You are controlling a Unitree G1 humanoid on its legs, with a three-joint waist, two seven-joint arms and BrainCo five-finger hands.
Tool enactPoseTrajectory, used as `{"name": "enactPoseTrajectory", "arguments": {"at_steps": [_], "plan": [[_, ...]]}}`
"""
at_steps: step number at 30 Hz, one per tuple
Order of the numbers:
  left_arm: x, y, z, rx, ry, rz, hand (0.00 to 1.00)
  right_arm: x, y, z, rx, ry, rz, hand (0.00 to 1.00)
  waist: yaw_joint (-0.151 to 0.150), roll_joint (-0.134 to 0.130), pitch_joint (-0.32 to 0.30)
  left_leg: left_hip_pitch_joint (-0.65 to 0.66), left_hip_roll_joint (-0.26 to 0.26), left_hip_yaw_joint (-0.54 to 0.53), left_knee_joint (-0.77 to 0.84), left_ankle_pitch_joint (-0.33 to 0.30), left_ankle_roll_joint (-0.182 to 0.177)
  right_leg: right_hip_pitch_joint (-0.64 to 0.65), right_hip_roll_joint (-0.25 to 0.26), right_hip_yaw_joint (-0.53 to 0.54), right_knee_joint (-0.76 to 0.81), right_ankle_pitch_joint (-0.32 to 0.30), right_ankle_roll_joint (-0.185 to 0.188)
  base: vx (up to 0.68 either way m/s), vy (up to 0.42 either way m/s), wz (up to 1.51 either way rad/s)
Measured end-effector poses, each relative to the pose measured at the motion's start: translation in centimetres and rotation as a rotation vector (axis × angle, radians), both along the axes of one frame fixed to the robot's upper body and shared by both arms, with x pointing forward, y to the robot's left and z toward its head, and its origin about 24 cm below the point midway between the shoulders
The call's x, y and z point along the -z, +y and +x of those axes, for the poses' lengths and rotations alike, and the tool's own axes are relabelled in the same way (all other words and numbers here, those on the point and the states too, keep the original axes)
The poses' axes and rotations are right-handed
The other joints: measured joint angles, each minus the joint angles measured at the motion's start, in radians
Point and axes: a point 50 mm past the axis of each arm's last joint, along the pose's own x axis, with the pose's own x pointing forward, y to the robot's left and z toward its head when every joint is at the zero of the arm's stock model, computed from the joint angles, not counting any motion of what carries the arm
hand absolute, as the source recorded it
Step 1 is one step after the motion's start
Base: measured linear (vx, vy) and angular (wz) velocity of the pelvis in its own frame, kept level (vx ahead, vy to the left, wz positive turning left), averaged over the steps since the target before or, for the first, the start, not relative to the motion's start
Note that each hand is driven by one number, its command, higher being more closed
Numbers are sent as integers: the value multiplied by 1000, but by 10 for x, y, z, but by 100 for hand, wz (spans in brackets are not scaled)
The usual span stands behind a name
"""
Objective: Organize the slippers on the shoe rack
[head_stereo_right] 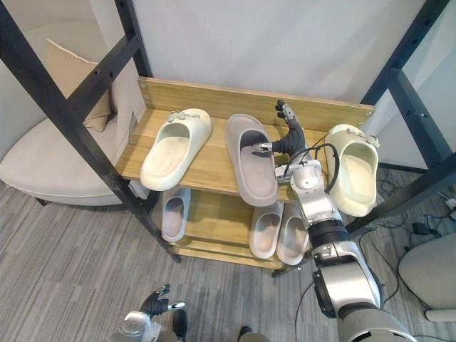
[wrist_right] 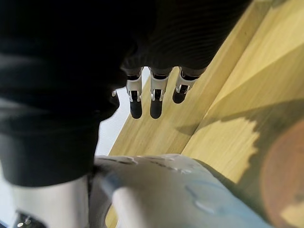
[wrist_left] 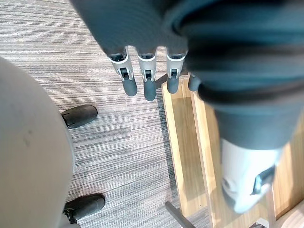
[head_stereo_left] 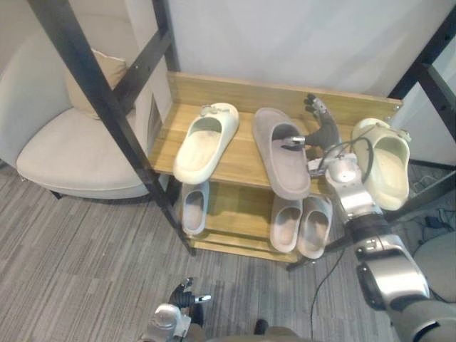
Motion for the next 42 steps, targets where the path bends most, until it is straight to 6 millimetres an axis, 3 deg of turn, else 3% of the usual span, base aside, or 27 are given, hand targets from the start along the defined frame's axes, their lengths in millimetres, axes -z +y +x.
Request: {"name": "enactPoseTrajectory", "arguments": {"at_steps": [15, 21, 26, 30, 42], "plan": [[-2, 3, 3, -23, -13, -6, 0, -9, 5, 3, -32, -28, 5, 100, 1, -7, 16, -7, 0, -13, 0, 7, -1, 1, 0, -19, -1, 0, 0, -11, 0, 3], [-2, 4, 4, -22, -14, -5, 0, 1, 6, -9, -54, -39, 17, 100, -1, -12, 19, 7, 1, -7, 0, 7, -2, 18, -1, -18, -3, 0, 0, 0, 0, 0], [-2, 3, 4, -21, -14, -5, 0, 14, 8, -29, -89, -52, 27, 100, -3, -13, 19, 13, 1, 3, 0, 6, -1, 20, -1, -8, -2, 0, 0, -23, 4, -4], [-2, 4, 4, -20, -12, -4, 0, 13, 10, -43, -110, -92, 37, 100, -9, -13, 19, 18, 1, 13, 0, 6, -1, 19, -1, 4, -3, 3, 4, -19, 8, -9], [2, 2, -2, 11, 16, 13, 0, -19, 27, -107, -236, -376, 95, 100, -22, -3, 4, 23, 9, 21, 6, 9, 3, 22, 2, 19, -16, 24, 1, -21, 2, -4]]}}
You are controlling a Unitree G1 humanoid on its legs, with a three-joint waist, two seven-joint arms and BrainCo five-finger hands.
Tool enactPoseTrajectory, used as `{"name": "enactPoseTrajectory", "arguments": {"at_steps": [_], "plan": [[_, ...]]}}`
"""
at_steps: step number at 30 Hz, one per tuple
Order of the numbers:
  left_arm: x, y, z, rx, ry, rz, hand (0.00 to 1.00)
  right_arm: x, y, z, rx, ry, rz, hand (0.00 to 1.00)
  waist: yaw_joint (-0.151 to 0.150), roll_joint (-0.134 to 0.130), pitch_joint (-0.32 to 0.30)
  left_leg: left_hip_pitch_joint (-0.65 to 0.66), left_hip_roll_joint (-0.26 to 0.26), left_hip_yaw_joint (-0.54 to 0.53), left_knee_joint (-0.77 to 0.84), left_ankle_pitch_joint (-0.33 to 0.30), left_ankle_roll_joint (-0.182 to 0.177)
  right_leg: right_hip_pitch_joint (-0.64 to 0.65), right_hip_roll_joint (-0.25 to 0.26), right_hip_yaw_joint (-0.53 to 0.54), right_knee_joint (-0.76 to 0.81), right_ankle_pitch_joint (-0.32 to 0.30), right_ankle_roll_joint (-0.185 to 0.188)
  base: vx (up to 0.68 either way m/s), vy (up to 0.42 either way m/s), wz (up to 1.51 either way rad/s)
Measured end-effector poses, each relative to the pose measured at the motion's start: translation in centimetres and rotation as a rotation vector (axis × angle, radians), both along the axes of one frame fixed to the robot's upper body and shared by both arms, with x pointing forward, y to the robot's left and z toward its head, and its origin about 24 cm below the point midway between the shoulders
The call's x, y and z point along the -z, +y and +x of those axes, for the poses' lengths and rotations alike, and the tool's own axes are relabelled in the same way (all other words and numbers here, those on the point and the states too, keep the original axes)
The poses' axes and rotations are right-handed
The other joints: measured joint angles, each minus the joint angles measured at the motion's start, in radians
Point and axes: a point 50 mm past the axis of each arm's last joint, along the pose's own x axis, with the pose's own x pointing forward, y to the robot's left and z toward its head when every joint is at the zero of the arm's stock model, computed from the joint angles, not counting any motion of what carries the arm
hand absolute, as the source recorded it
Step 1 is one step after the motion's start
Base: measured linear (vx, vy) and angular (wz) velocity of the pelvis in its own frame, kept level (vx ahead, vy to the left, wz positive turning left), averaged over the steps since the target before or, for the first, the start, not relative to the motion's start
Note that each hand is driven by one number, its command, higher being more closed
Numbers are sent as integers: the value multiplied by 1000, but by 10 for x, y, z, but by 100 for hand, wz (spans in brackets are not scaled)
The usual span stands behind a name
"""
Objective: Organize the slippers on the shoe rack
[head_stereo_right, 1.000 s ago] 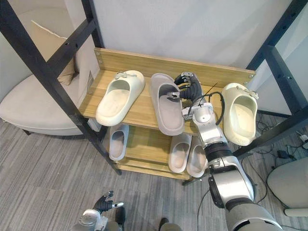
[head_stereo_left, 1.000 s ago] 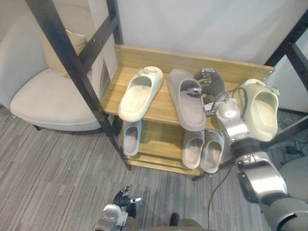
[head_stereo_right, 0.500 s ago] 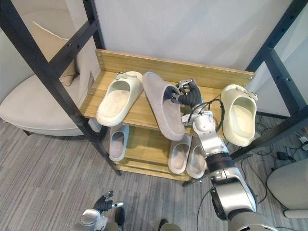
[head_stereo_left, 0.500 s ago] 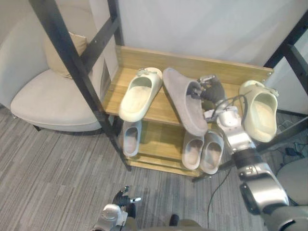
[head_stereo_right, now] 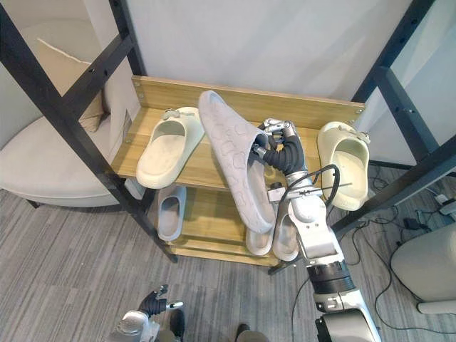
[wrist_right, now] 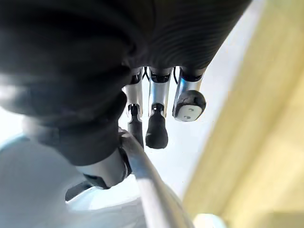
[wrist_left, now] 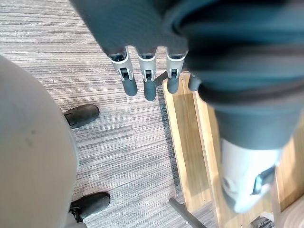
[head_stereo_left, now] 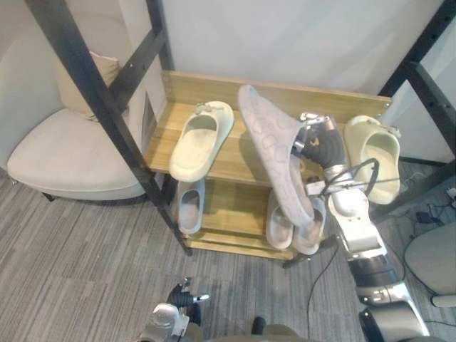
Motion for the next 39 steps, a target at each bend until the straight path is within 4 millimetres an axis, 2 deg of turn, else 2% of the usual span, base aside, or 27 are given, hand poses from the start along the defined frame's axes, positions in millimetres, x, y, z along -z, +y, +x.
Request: {"name": "enactPoseTrajectory", "arguments": {"at_steps": [4, 12, 15, 17, 18, 19, 20, 22, 24, 28, 29, 31, 32, 34, 35, 37, 39], "plan": [[4, 0, -7, -1, 31, 2, 0, 9, 4, -20, -45, 1, 6, 100, -1, 12, -34, 2, 1, -1, -2, 3, 4, -1, 0, 6, 4, 3, -1, -60, 5, -2], [6, -2, -12, 12, 54, 3, 0, 66, 29, -57, -197, 240, -40, 100, -3, 36, -51, 18, 0, -5, -6, 10, 7, 3, -1, 8, 34, -3, 2, -61, 3, 1], [6, -2, -12, 19, 48, 3, 0, 81, 38, -63, -237, 293, -82, 100, -2, 37, -50, 3, 0, 3, 1, 3, 4, -61, -13, 22, 118, -52, 12, -83, -4, -6], [4, -2, -7, 42, 33, 10, 0, 96, 44, -60, -260, 356, -100, 100, 2, 24, -38, -54, -7, 17, 79, -17, 6, -131, -34, 40, 228, -82, 3, -75, -23, -8], [2, -2, 1, 54, 11, 14, 0, 103, 46, -58, -263, 386, -124, 100, 5, 22, -14, -113, -7, 17, 186, -49, 10, -165, -44, 46, 284, -98, -1, -144, -35, 4], [-2, -5, 12, 69, -18, 11, 0, 109, 47, -54, -264, 403, -168, 100, 4, 36, 18, -207, 5, 14, 343, -117, 12, -214, -47, 45, 355, -125, -5, -165, -28, 7], [-4, -8, 17, 77, -33, 6, 0, 110, 47, -52, -268, 407, -186, 100, 4, 47, 32, -249, 14, 11, 410, -145, 12, -240, -46, 43, 392, -139, -7, -199, -13, 9], [-12, -15, 36, 105, -98, -5, 0, 108, 50, -40, -275, 400, -227, 100, 3, 82, 89, -385, 34, -10, 609, -231, 9, -346, -50, 43, 552, -208, -13, -220, -4, 12], [-21, -18, 53, 96, -150, -19, 0, 104, 54, -26, -276, 388, -256, 100, 3, 88, 124, -496, 47, -15, 729, -273, 5, -454, -63, 42, 675, -264, -18, -218, -1, 12], [-38, -14, 75, 70, -279, -15, 0, 90, 57, -9, -255, 333, -287, 100, 13, 93, 166, -644, 72, -10, 844, -292, 5, -601, -68, 42, 792, -293, -28, -159, 25, 5], [-47, -7, 86, 15, -341, -12, 0, 81, 58, 2, -237, 295, -323, 100, 16, 99, 176, -727, 88, -12, 923, -317, 8, -676, -69, 43, 859, -309, -26, -106, 42, -4], [-53, -2, 94, -7, -376, -12, 0, 74, 59, 8, -221, 274, -328, 100, 17, 103, 182, -781, 99, -16, 981, -326, 12, -723, -72, 45, 908, -319, -32, -69, 68, 1], [-63, 1, 106, -46, -429, -29, 0, 62, 59, 18, -190, 234, -319, 100, 15, 109, 202, -856, 104, -32, 1063, -350, 22, -782, -72, 45, 974, -336, -33, -72, 93, 4], [-71, 1, 115, -64, -467, -40, 0, 52, 58, 23, -163, 200, -309, 100, 16, 105, 210, -914, 104, -36, 1117, -363, 33, -835, -78, 49, 1027, -352, -29, -68, 82, 10], [-82, -5, 123, -57, -523, -62, 0, 40, 55, 28, -123, 155, -297, 100, 18, 105, 217, -975, 102, -39, 1169, -376, 41, -892, -91, 52, 1085, -370, -27, -78, 82, 13], [-97, -10, 128, -33, -600, -89, 0, 26, 50, 36, -69, 108, -281, 100, 27, 108, 234, -1040, 98, -45, 1231, -395, 47, -955, -104, 62, 1150, -393, -24, -83, 76, 8], [-112, -12, 122, -18, -678, -145, 0, 5, 42, 44, 3, 57, -236, 100, 37, 118, 249, -1110, 98, -51, 1299, -424, 52, -1017, -117, 67, 1220, -418, -22, -69, 62, 8]]}}
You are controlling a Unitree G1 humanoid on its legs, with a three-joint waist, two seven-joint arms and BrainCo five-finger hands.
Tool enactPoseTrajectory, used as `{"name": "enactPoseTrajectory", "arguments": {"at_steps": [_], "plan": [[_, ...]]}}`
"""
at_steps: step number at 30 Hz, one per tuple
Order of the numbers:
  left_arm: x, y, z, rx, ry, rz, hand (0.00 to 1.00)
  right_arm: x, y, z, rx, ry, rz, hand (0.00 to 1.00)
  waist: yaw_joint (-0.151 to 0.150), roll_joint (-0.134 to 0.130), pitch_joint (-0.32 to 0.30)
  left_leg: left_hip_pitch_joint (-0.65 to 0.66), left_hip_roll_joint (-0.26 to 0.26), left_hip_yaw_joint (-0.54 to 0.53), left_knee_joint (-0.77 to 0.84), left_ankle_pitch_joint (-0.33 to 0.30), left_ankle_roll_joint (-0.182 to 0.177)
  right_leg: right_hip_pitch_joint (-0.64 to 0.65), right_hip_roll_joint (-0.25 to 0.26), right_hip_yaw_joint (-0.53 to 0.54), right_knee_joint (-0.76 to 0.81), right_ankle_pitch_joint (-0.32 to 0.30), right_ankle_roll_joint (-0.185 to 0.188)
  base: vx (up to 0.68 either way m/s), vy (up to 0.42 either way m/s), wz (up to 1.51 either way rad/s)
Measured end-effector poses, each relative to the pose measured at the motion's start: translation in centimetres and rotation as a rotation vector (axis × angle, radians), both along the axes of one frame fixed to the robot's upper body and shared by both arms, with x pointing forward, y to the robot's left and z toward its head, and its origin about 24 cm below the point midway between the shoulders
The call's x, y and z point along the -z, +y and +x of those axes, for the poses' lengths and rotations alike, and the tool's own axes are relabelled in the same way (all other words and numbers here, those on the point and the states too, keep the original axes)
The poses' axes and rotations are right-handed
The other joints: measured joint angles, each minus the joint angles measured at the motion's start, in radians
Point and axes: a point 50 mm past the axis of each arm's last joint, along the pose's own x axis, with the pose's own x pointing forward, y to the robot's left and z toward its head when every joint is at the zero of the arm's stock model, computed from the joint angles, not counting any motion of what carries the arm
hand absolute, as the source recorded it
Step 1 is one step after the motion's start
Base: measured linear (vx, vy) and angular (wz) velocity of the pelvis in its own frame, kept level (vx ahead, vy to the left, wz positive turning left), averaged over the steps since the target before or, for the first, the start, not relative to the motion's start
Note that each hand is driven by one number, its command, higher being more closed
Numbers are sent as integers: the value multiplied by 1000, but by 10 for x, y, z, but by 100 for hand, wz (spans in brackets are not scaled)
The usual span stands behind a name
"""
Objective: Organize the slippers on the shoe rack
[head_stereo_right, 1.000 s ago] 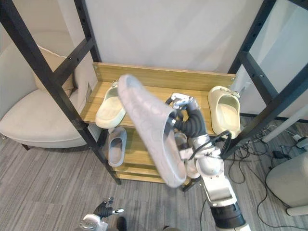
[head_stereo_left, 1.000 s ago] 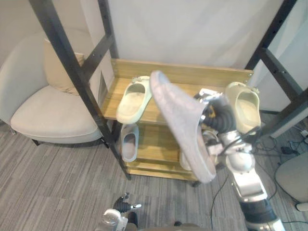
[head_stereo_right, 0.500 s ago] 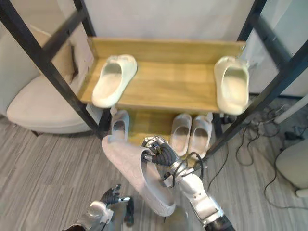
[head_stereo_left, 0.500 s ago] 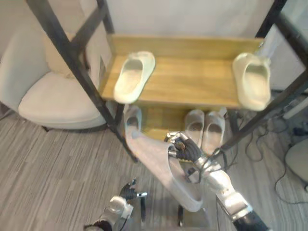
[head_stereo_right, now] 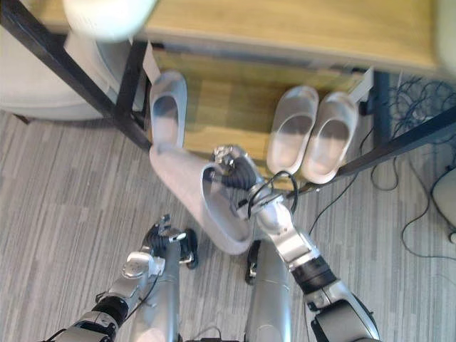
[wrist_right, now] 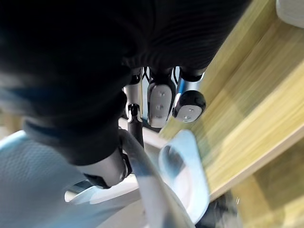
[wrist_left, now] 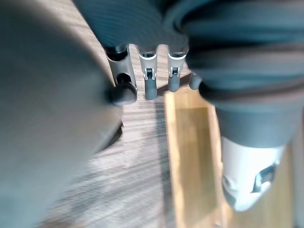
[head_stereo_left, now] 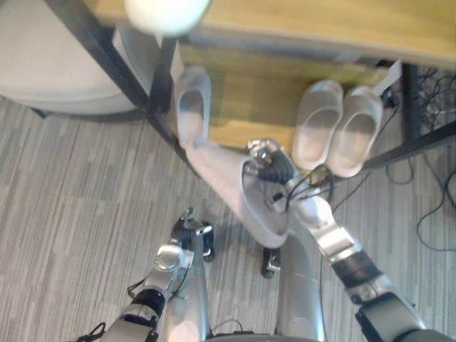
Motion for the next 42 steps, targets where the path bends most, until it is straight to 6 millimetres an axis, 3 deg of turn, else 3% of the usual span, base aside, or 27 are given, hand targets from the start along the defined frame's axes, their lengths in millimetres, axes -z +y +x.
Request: {"name": "enactPoseTrajectory", "arguments": {"at_steps": [6, 9, 14, 18, 20, 25, 26, 42], "plan": [[-21, 5, -8, -12, -99, -74, 0, -54, -21, 10, 172, -197, 156, 100, 54, 6, 3, -128, 24, 15, 77, -8, -5, -117, -33, -2, 112, -52, 2, -38, -6, 20], [-28, -1, -7, 13, -131, -94, 0, -70, -31, 13, 257, -257, 203, 100, 83, 7, 2, -162, 18, 10, 82, 3, -2, -141, -46, -17, 124, -58, -8, 46, -40, 17], [-38, -7, -10, 27, -172, -121, 0, -87, -56, 27, 418, -269, 301, 100, 97, 8, -2, -212, -2, -18, 83, 10, -11, -162, -61, -51, 128, -76, -12, 71, -32, 21], [-41, -13, -10, 41, -179, -140, 0, -88, -72, 38, 515, -225, 334, 100, 113, 10, -9, -232, -17, -38, 82, 13, -17, -165, -74, -74, 133, -92, -19, 62, -44, 17], [-38, -16, -12, 38, -163, -150, 0, -84, -76, 44, 563, -193, 315, 100, 120, 9, -51, -267, -26, -40, 81, 16, -22, -195, -79, -79, 141, -99, -18, 27, -34, 15], [-38, -22, -13, 35, -151, -167, 0, -83, -91, 54, 639, -140, 341, 100, 136, 10, -73, -286, -40, -62, 80, 24, -34, -197, -93, -102, 150, -112, -29, 15, -47, 14], [-38, -23, -14, 35, -152, -169, 0, -83, -95, 55, 654, -134, 332, 0, 137, 9, -79, -297, -46, -71, 80, 28, -36, -200, -95, -112, 151, -114, -31, 2, -52, 18], [-37, -35, -16, 69, -145, -170, 0, -92, -114, 63, 736, -95, 471, 0, 148, 6, -126, -342, -88, -96, 37, 79, -52, -230, -131, -151, 160, -125, -42, 6, -49, 11]]}}
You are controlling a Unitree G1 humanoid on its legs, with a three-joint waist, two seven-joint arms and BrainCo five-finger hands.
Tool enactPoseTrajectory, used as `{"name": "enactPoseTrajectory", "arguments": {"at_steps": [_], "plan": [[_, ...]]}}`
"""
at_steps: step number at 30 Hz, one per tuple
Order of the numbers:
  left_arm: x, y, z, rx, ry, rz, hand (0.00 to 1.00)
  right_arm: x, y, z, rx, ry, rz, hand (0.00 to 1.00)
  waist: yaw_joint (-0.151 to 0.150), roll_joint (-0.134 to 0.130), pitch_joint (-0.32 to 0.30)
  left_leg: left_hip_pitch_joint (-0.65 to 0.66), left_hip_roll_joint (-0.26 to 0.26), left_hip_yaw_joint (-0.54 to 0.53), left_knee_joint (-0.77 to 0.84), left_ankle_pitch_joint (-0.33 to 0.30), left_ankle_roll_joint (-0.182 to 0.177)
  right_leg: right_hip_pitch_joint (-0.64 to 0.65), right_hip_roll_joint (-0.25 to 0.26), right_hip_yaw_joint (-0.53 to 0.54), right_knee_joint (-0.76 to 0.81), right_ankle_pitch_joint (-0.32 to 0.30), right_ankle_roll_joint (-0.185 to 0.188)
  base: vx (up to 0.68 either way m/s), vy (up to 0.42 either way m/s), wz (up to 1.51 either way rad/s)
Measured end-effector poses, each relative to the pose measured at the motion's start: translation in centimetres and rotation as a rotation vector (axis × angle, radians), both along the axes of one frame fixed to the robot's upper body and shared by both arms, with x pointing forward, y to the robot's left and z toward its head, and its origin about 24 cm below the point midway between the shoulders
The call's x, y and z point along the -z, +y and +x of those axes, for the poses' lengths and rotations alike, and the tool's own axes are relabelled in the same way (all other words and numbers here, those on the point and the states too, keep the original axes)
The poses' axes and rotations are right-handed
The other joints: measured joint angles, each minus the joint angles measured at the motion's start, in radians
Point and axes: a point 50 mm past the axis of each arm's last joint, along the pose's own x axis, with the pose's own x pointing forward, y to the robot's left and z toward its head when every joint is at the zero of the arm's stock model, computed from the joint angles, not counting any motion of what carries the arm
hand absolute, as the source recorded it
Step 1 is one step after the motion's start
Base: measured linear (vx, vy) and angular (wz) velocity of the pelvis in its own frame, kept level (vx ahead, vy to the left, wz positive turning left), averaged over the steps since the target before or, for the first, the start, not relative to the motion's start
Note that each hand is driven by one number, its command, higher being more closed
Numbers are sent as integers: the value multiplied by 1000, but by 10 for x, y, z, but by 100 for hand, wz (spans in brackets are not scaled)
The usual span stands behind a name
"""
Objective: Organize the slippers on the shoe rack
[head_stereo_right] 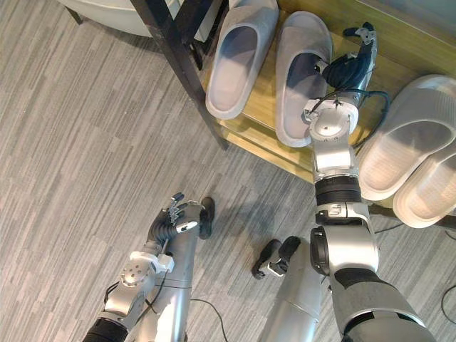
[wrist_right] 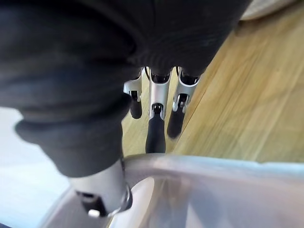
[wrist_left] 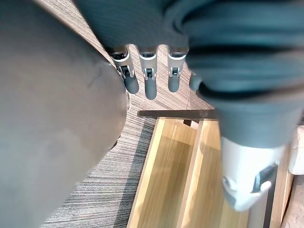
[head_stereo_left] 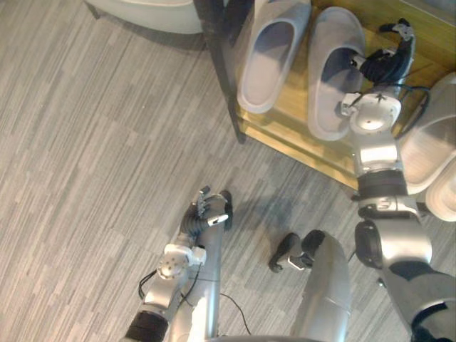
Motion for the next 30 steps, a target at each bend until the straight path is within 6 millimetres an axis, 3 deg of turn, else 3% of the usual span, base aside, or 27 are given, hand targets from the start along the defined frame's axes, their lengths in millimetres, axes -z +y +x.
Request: {"name": "enactPoseTrajectory", "arguments": {"at_steps": [5, 10, 15, 22, 30], "plan": [[5, 0, 1, -2, 21, 8, 0, -2, 7, -2, -12, -31, 19, 0, -2, 1, -14, 7, 0, -1, -16, 6, -4, 5, 1, -4, -11, 2, -3, 28, -42, 1], [23, 20, 21, -117, 113, 55, 0, 4, 41, -4, -115, -72, 91, 0, -25, -4, -20, 36, 14, 2, -45, 12, -8, 26, 19, -8, -44, 10, -8, 46, -60, -6], [29, 27, 23, -181, 145, 63, 0, 36, 54, -6, -153, -19, 165, 0, -30, -33, -40, 59, 31, 6, -72, 13, -10, 42, 38, -11, -76, 18, -17, 54, -55, -7], [38, 35, 25, -236, 201, 76, 0, 81, 64, -12, -197, 60, 330, 0, -54, -45, -40, 104, 38, 9, -96, 15, -14, 82, 42, -14, -99, 23, -18, 25, -33, -2], [39, 39, 32, -268, 236, 69, 0, 102, 72, -16, -287, 84, 454, 0, -58, -47, -40, 107, 53, 9, -101, 16, -15, 85, 59, -15, -114, 30, -17, 1, -15, -3]]}}
